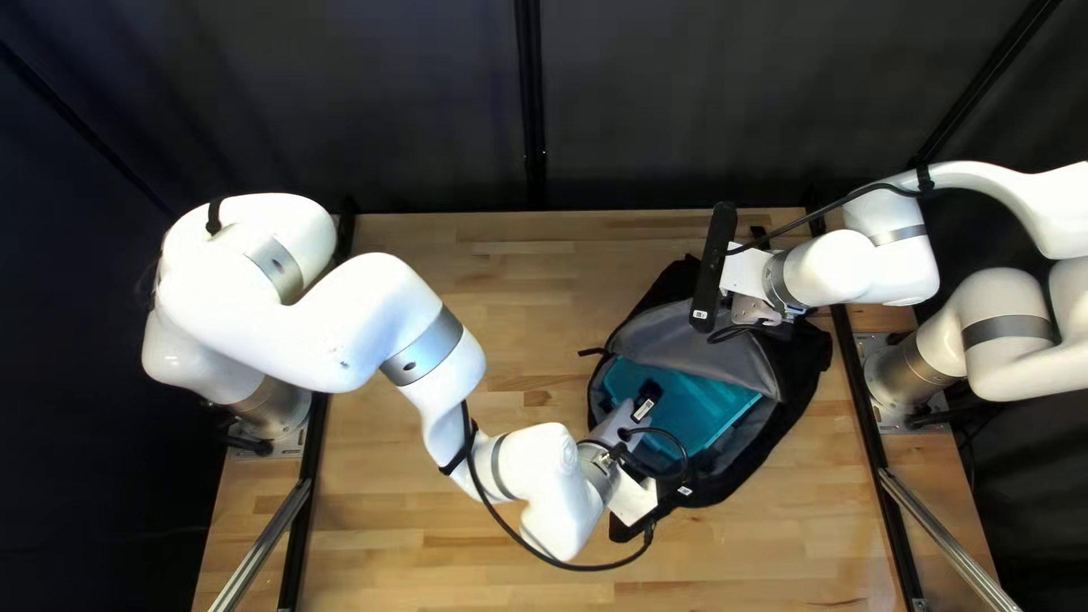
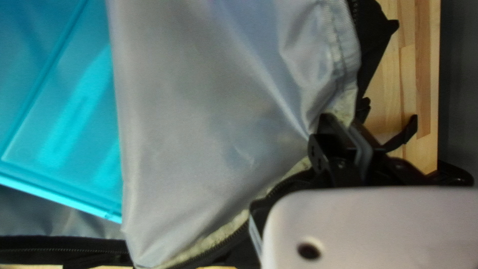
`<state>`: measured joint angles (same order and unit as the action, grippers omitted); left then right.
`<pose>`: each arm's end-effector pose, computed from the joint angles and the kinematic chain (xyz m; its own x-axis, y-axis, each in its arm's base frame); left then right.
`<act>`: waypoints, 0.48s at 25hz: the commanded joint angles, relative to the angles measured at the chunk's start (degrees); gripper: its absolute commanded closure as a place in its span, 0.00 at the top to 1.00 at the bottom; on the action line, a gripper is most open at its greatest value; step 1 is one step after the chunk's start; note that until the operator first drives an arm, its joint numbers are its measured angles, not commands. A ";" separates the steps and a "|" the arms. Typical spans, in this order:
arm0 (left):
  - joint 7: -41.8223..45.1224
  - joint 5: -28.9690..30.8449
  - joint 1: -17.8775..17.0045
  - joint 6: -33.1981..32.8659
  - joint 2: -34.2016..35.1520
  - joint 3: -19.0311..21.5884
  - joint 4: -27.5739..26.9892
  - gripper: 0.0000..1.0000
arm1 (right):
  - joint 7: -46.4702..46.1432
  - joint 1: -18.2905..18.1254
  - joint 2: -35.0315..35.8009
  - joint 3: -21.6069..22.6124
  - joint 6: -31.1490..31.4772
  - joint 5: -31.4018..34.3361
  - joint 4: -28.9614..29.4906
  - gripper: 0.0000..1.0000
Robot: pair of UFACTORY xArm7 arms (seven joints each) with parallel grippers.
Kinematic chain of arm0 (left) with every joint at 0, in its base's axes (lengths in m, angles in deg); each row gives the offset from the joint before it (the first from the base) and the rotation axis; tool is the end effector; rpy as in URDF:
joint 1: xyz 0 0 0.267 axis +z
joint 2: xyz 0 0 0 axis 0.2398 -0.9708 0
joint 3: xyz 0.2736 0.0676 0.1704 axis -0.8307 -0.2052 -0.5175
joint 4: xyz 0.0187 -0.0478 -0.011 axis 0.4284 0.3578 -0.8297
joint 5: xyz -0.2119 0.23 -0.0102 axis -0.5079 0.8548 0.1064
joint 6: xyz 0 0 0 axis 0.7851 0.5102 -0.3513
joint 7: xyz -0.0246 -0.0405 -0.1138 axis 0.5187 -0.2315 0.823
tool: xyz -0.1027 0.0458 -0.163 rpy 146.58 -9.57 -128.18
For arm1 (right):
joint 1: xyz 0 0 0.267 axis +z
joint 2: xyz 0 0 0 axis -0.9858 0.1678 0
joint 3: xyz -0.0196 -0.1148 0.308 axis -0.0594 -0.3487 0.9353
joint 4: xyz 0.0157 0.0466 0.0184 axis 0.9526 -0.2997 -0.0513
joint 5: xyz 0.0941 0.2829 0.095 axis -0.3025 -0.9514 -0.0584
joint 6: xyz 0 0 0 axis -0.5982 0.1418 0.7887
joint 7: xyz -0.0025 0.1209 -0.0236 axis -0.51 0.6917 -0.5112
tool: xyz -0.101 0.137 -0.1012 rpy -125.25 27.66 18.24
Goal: Remove a lunch box from a kids backpack
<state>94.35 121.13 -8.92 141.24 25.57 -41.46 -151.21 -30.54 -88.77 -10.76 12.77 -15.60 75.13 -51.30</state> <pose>0.6106 -0.0204 0.1586 0.7083 -0.6688 -0.2259 -0.5208 -0.2791 -0.8067 0.2752 -0.0956 0.1864 0.9596 -0.1851 0.2119 -0.2478 -0.9128 0.3247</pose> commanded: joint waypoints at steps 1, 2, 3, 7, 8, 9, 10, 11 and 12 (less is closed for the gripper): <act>0.18 -0.20 -0.43 0.74 0.59 0.23 0.45 1.00 | 0.00 0.00 0.00 0.00 0.00 0.00 0.00 0.00; 0.20 -0.17 -0.57 0.93 0.47 0.21 0.31 1.00 | 0.00 0.00 0.00 0.00 0.00 0.00 0.00 0.00; 0.24 -0.12 -0.66 1.01 0.33 0.18 0.21 1.00 | 0.00 0.00 0.00 0.00 0.00 0.00 0.00 0.00; 1.20 0.82 -1.03 0.81 -2.28 -0.65 -1.25 1.00 | 0.00 0.00 0.00 0.00 0.00 0.00 0.00 0.00; 1.34 0.91 -1.05 0.77 -2.64 -0.76 -1.46 1.00 | 0.00 0.00 0.00 0.00 0.00 0.00 0.00 0.00; 1.65 1.20 -1.04 0.60 -3.52 -1.06 -1.94 1.00 | 0.00 0.00 0.00 0.00 0.00 0.00 0.00 0.00; 1.71 1.26 -1.01 0.52 -3.87 -1.17 -2.15 1.00 | 0.00 0.00 0.00 0.00 0.00 0.00 0.00 0.00; 1.78 1.32 -0.94 0.41 -4.39 -1.33 -2.47 1.00 | 0.00 0.00 0.00 0.00 0.00 0.00 0.00 0.00; 1.98 1.45 -0.92 0.29 -4.90 -1.51 -2.74 1.00 | 0.00 0.00 0.00 0.00 0.00 0.00 0.00 0.00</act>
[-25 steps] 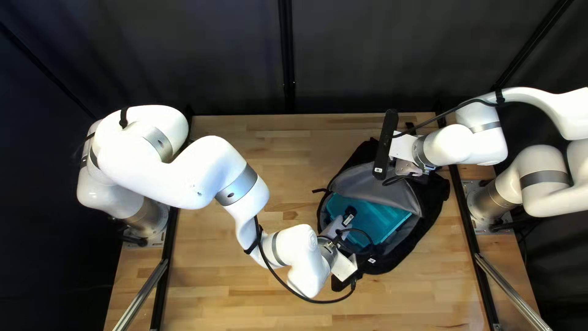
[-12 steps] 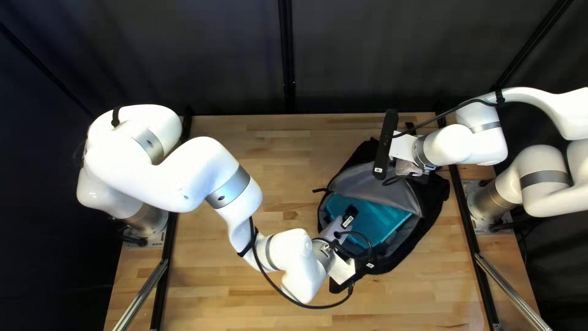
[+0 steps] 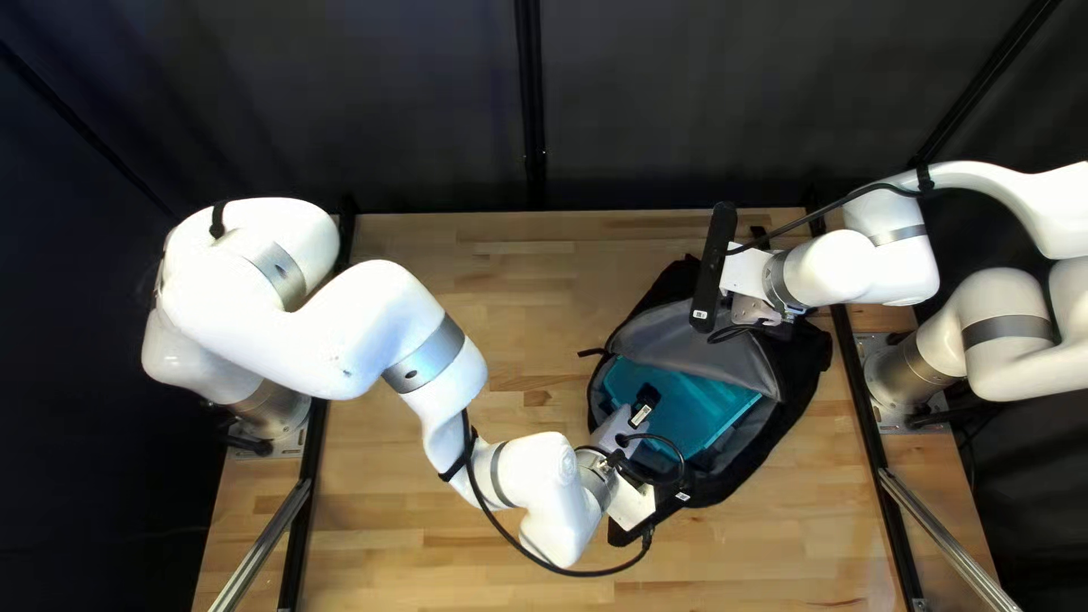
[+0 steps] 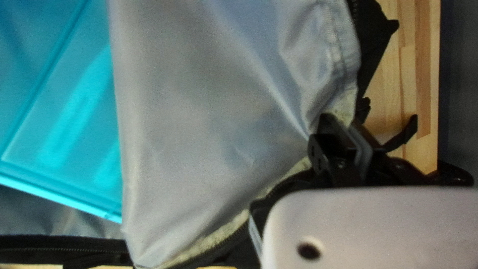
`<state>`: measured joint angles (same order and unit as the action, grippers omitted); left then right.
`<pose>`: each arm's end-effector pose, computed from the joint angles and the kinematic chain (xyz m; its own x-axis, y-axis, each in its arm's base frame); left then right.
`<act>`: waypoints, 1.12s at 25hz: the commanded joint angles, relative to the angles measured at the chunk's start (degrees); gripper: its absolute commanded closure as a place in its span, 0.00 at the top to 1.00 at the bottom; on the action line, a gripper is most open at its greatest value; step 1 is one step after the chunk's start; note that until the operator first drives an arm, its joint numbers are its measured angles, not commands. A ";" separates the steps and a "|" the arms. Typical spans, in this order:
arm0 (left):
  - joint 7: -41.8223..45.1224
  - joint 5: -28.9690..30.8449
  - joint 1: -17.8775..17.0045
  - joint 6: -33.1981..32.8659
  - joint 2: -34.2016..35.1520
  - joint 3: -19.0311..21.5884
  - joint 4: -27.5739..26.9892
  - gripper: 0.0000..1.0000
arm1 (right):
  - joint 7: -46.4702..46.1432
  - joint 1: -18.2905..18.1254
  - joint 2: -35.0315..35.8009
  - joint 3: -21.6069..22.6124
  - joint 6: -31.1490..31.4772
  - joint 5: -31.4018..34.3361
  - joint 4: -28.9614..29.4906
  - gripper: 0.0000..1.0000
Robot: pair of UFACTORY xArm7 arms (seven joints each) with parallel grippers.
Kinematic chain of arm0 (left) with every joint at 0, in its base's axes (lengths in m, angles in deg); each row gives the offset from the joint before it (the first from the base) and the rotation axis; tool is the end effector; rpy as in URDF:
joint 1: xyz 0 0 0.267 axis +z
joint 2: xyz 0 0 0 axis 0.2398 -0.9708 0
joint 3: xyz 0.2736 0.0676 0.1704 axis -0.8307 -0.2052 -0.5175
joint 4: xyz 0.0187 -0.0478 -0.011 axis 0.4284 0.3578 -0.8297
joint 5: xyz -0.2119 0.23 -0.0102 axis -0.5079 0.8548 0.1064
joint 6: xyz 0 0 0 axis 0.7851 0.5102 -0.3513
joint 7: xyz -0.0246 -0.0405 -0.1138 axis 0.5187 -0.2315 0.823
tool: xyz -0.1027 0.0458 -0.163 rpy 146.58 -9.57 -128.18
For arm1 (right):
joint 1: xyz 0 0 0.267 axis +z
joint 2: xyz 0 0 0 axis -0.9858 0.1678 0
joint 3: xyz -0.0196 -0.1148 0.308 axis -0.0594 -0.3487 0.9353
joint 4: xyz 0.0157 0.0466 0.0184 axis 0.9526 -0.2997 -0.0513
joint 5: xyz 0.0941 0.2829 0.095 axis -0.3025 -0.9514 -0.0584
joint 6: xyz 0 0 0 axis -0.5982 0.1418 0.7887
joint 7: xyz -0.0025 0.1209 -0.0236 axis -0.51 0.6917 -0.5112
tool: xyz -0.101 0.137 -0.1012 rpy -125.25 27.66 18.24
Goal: Remove a lunch box from a kids backpack
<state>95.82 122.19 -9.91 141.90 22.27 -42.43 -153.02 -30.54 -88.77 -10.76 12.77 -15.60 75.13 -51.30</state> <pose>0.6164 -0.0196 0.1379 0.7175 -0.6582 -0.2281 -0.5194 -0.2873 -0.8048 0.2752 -0.0956 0.1864 0.9596 -0.1851 0.2119 -0.2478 -0.9128 0.3247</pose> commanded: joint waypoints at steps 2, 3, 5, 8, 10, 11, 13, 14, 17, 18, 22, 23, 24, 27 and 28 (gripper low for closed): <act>0.73 0.43 0.19 -0.57 -2.06 -0.71 -1.10 1.00 | 0.00 0.00 0.00 0.00 0.00 0.00 0.00 0.00; 0.79 0.41 0.21 -0.57 -2.14 -0.74 -1.14 1.00 | 0.00 0.00 0.00 0.00 0.00 0.00 0.00 0.00; 0.97 0.30 0.27 -0.51 -2.14 -0.77 -1.03 1.00 | 0.00 0.00 0.00 0.00 0.00 0.00 0.00 0.00; 1.01 0.25 0.26 -0.43 -2.13 -0.78 -0.99 1.00 | 0.00 0.00 0.00 0.00 0.00 0.00 0.00 0.00; 1.04 0.30 0.11 -0.20 -2.14 -0.81 -0.97 0.77 | 0.00 0.00 0.00 0.00 0.00 0.00 0.00 0.00; 0.95 0.39 -0.02 -0.10 -2.19 -0.80 -1.05 0.00 | 0.00 0.00 0.00 0.00 0.00 0.00 0.00 0.00; 0.87 0.42 -0.32 0.20 -2.21 -0.74 -1.15 0.00 | 0.00 0.00 0.00 0.00 0.00 0.00 0.00 0.00; 0.87 0.40 -0.55 0.41 -2.11 -0.66 -1.12 0.00 | 0.00 0.00 0.00 0.00 0.00 0.00 0.00 0.00; 0.77 0.12 -1.15 1.14 -1.68 -0.29 -0.97 0.00 | 0.00 0.00 0.00 0.00 0.00 0.00 0.00 0.00; 0.70 0.02 -1.29 1.32 -1.56 -0.19 -0.94 0.00 | 0.00 0.00 0.00 0.00 0.00 0.00 0.00 0.00; 0.23 -0.55 -1.85 2.09 -0.94 0.32 -0.76 0.00 | 0.00 0.00 0.00 0.00 0.00 0.00 0.00 0.00; 0.21 -0.57 -1.87 2.11 -0.80 0.37 -0.65 0.00 | 0.00 0.00 0.00 0.00 0.00 0.00 0.00 0.00; -0.01 -0.79 -1.98 2.33 -0.46 0.55 -0.53 0.00 | 0.00 0.00 0.00 0.00 0.00 0.00 0.00 0.00; -1.07 -2.05 -2.10 3.12 1.22 1.38 0.10 0.00 | 0.00 0.00 0.00 0.00 0.00 0.00 0.00 0.00; -1.30 -2.30 -2.14 3.28 1.55 1.54 0.21 0.00 | 0.00 0.00 0.00 0.00 0.00 0.00 0.00 0.00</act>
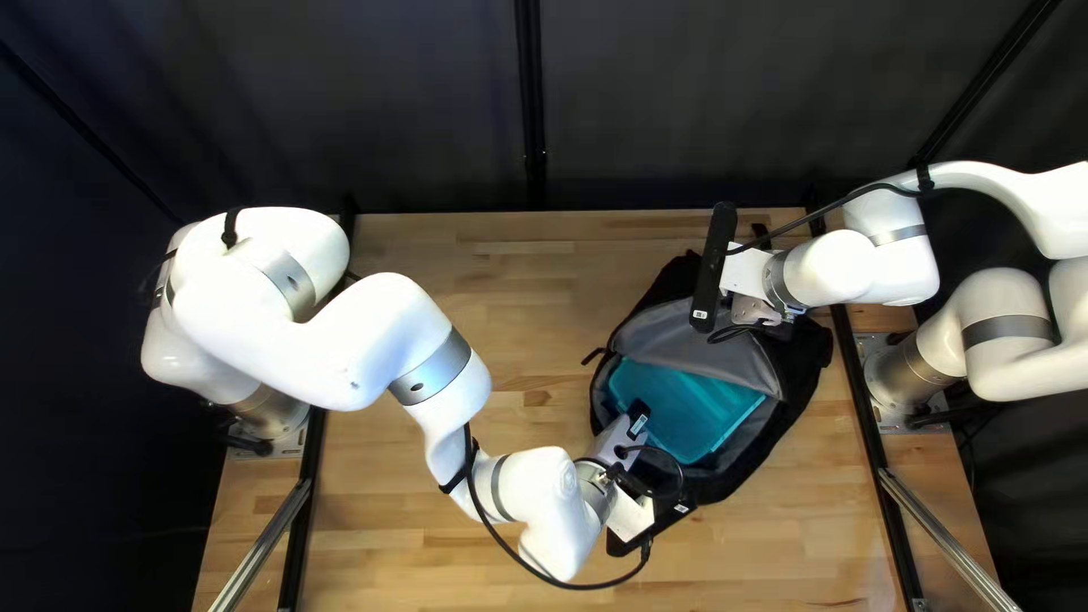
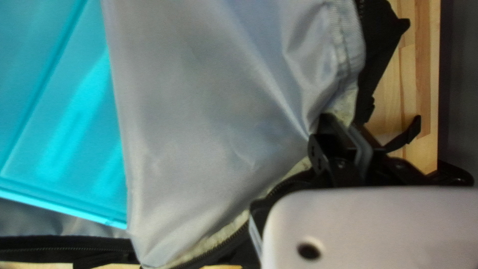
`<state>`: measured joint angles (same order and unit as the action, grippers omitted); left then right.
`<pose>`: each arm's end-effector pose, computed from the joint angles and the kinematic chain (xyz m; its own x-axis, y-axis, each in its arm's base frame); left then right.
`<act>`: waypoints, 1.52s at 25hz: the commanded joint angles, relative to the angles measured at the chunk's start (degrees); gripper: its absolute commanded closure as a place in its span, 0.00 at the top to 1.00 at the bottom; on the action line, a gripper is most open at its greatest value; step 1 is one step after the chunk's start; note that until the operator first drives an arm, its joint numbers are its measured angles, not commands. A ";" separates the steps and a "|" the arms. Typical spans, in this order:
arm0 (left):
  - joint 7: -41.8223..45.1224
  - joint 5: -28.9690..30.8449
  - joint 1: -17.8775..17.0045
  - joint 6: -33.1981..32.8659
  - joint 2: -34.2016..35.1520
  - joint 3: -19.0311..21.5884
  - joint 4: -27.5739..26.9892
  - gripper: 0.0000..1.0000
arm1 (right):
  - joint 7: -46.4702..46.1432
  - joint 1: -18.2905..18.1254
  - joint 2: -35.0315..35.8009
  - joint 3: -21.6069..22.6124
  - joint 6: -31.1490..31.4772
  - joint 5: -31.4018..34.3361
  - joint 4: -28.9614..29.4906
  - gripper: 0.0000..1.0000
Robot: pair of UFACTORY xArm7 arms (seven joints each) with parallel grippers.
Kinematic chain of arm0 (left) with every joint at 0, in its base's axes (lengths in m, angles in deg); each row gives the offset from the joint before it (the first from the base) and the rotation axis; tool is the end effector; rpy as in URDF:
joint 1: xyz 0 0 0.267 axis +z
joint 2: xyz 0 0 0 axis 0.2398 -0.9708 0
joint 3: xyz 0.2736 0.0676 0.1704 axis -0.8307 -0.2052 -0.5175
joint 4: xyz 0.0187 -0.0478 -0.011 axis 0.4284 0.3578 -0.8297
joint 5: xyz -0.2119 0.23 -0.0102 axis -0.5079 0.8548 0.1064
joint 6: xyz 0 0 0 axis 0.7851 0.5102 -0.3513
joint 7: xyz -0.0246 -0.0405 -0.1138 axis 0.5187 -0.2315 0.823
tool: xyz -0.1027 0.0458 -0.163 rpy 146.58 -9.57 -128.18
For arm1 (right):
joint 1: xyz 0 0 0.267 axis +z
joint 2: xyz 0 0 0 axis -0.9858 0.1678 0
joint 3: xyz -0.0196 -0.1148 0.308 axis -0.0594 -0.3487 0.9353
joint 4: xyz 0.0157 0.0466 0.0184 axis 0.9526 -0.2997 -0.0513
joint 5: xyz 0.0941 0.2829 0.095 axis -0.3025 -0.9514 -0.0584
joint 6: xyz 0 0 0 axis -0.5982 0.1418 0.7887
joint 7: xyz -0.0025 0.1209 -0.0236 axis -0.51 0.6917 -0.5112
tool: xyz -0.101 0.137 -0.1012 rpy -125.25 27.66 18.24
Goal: Remove a lunch box from a kids backpack
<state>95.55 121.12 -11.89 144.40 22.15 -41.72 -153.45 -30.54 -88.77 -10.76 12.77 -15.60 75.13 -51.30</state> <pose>0.6098 -0.0363 0.1421 0.7129 -0.6577 -0.2433 -0.5256 -0.2714 -0.8063 0.2752 -0.0956 0.1864 0.9596 -0.1851 0.2119 -0.2478 -0.9128 0.3247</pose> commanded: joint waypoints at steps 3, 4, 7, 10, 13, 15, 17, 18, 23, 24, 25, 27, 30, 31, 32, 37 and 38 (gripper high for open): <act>-2.90 -3.45 -0.05 1.50 4.08 2.09 1.29 0.00 | 0.00 0.00 0.00 0.00 0.00 0.00 0.00 0.00; -3.29 -4.05 0.04 1.56 4.63 2.41 1.39 0.00 | 0.00 0.00 0.00 0.00 0.00 0.00 0.00 0.00; -4.24 -5.35 0.38 1.34 5.81 3.11 1.16 0.00 | 0.00 0.00 0.00 0.00 0.00 0.00 0.00 0.00; -4.80 -6.50 0.73 1.08 6.27 3.56 0.90 0.00 | 0.00 0.00 0.00 0.00 0.00 0.00 0.00 0.00; -4.81 -8.03 0.99 1.13 7.01 4.13 1.19 0.00 | 0.00 0.00 0.00 0.00 0.00 0.00 0.00 0.00; -5.02 -8.99 1.01 1.48 7.61 4.52 1.36 0.00 | 0.00 0.00 0.00 0.00 0.00 0.00 0.00 0.00; -5.78 -10.44 0.95 2.20 8.55 5.11 1.20 0.00 | 0.00 0.00 0.00 0.00 0.00 0.00 0.00 0.00; -6.13 -10.95 0.89 2.52 8.80 5.31 0.95 0.00 | 0.00 0.00 0.00 0.00 0.00 0.00 0.00 0.00; -8.88 -16.13 1.15 4.85 10.17 6.59 -1.81 0.00 | 0.00 0.00 0.00 0.00 0.00 0.00 0.00 0.00; -9.44 -17.52 1.17 5.64 10.26 6.82 -2.78 0.00 | 0.00 0.00 0.00 0.00 0.00 0.00 0.00 0.00; -9.70 -18.30 1.24 5.98 10.40 6.96 -3.21 0.00 | 0.00 0.00 0.00 0.00 0.00 0.00 0.00 0.00; -10.48 -20.53 1.54 6.89 10.91 7.39 -4.32 0.00 | 0.00 0.00 0.00 0.00 0.00 0.00 0.00 0.00; -11.06 -22.02 1.66 7.51 11.30 7.73 -5.17 0.00 | 0.00 0.00 0.00 0.00 0.00 0.00 0.00 0.00; -11.39 -22.76 1.49 8.16 11.66 8.03 -5.53 0.00 | 0.00 0.00 0.00 0.00 0.00 0.00 0.00 0.00; -11.51 -23.25 1.37 8.59 12.03 8.26 -5.57 0.00 | 0.00 0.00 0.00 0.00 0.00 0.00 0.00 0.00; -11.55 -26.03 0.51 11.33 14.47 9.73 -5.10 0.00 | 0.00 0.00 0.00 0.00 0.00 0.00 0.00 0.00; -11.60 -26.31 0.34 11.74 14.62 9.85 -5.26 0.00 | 0.00 0.00 0.00 0.00 0.00 0.00 0.00 0.00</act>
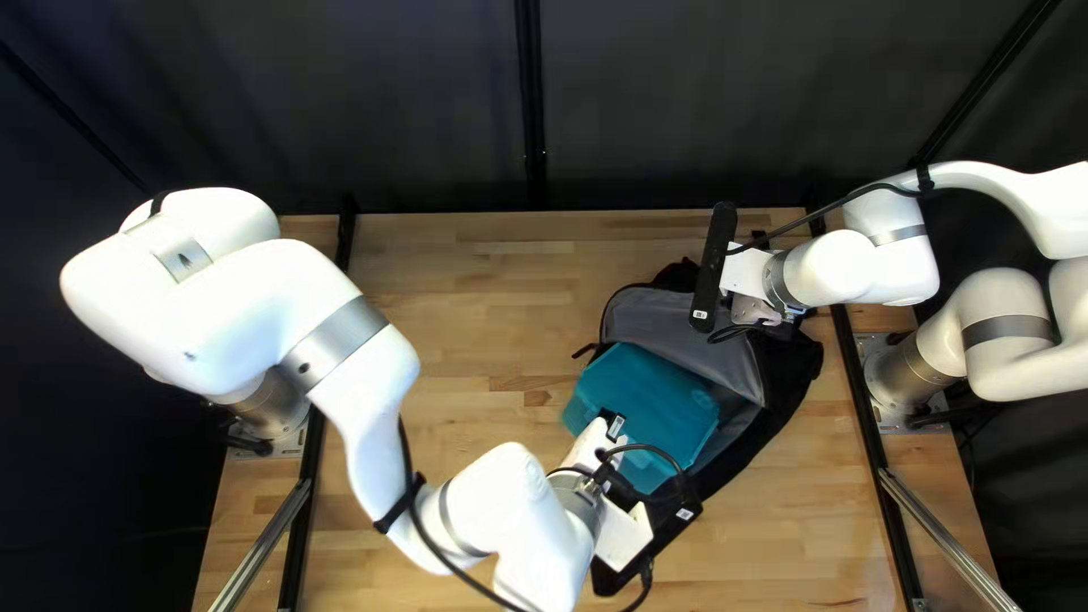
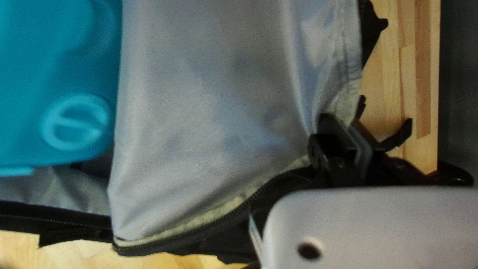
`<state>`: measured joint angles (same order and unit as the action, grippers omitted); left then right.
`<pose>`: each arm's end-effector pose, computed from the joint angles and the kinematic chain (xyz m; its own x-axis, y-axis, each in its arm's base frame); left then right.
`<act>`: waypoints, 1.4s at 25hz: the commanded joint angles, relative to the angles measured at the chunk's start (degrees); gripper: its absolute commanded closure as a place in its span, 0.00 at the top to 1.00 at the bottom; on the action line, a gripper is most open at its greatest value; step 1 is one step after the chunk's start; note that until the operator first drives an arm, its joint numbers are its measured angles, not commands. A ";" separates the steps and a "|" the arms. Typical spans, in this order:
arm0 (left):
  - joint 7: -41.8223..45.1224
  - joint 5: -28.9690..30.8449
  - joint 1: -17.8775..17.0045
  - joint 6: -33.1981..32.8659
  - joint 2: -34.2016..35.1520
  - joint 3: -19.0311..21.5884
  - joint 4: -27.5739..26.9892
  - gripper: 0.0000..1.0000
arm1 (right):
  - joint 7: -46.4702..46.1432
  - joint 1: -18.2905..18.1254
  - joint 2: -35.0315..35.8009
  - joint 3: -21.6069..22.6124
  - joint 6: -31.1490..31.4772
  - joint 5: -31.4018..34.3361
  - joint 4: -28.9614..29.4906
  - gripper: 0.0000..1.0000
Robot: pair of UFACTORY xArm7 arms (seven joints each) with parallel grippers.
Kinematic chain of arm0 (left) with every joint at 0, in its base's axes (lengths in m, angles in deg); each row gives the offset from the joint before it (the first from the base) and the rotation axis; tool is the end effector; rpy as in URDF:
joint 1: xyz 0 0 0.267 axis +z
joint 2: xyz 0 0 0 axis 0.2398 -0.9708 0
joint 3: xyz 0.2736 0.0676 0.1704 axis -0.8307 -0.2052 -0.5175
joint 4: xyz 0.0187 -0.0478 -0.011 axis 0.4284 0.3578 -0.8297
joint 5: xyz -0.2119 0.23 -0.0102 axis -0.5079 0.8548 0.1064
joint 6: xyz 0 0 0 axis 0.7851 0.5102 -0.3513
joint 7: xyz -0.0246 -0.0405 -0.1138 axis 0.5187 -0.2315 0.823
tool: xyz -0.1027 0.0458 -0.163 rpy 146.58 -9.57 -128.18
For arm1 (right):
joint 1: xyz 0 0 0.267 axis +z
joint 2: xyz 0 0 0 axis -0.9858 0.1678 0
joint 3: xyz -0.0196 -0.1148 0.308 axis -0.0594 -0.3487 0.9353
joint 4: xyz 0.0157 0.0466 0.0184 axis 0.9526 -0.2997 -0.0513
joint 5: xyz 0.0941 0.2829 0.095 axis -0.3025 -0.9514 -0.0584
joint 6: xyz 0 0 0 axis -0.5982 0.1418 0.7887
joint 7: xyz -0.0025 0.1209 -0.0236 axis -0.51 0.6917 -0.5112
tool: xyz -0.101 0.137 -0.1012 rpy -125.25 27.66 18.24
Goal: Remove a lunch box from a kids backpack
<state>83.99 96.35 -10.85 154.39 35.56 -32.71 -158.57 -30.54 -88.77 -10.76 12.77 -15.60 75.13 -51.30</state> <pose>0.5296 -0.0836 0.2520 0.7773 -0.5843 -0.2332 -0.5543 -0.4608 -0.6931 0.2752 -0.0956 0.1864 0.9596 -0.1851 0.2119 -0.2478 -0.9128 0.3247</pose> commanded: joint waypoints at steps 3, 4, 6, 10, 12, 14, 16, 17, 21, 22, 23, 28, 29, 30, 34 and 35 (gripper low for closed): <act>-0.63 -3.13 -1.40 4.06 2.33 1.58 -1.14 0.00 | 0.00 0.00 0.00 0.00 0.00 0.00 0.00 0.00; -0.78 -3.57 -1.52 4.69 2.75 1.77 -1.29 0.00 | 0.00 0.00 0.00 0.00 0.00 0.00 0.00 0.00; -1.24 -4.67 -1.82 6.27 4.16 2.32 -1.39 0.00 | 0.00 0.00 0.00 0.00 0.00 0.00 0.00 0.00; -2.22 -5.59 -2.95 9.50 5.64 3.12 -2.38 0.00 | 0.00 0.00 0.00 0.00 0.00 0.00 0.00 0.00; -2.63 -6.09 -3.92 11.88 6.50 3.70 -2.97 0.00 | 0.00 0.00 0.00 0.00 0.00 0.00 0.00 0.00; -2.85 -6.81 -5.00 14.59 7.58 4.45 -3.26 0.00 | 0.00 0.00 0.00 0.00 0.00 0.00 0.00 0.00; -2.82 -7.65 -5.44 16.06 8.81 4.99 -2.79 0.00 | 0.00 0.00 0.00 0.00 0.00 0.00 0.00 0.00; -2.80 -7.91 -5.55 16.52 9.16 5.12 -2.63 0.00 | 0.00 0.00 0.00 0.00 0.00 0.00 0.00 0.00; -3.09 -10.40 -5.52 18.96 13.13 5.94 -0.05 0.00 | 0.00 0.00 0.00 0.00 0.00 0.00 0.00 0.00; -3.23 -10.92 -5.30 19.00 14.06 5.97 0.80 0.00 | 0.00 0.00 0.00 0.00 0.00 0.00 0.00 0.00; -3.34 -11.85 -4.90 19.03 15.73 5.95 2.59 0.00 | 0.00 0.00 0.00 0.00 0.00 0.00 0.00 0.00; -2.99 -13.48 -4.06 18.67 21.07 5.65 9.02 0.00 | 0.00 0.00 0.00 0.00 0.00 0.00 0.00 0.00; -2.99 -13.35 -3.92 18.32 22.16 5.54 10.52 0.00 | 0.00 0.00 0.00 0.00 0.00 0.00 0.00 0.00; -3.13 -13.14 -3.67 17.77 23.49 5.27 12.28 0.00 | 0.00 0.00 0.00 0.00 0.00 0.00 0.00 0.00; -2.75 -11.14 -3.05 15.60 26.68 4.37 18.83 0.00 | 0.00 0.00 0.00 0.00 0.00 0.00 0.00 0.00; -2.17 -10.29 -2.92 15.41 26.63 4.26 20.14 0.00 | 0.00 0.00 0.00 0.00 0.00 0.00 0.00 0.00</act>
<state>80.92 84.33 -14.21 171.16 60.82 -27.88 -142.39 -30.54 -88.77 -10.76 12.77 -15.60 75.13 -51.30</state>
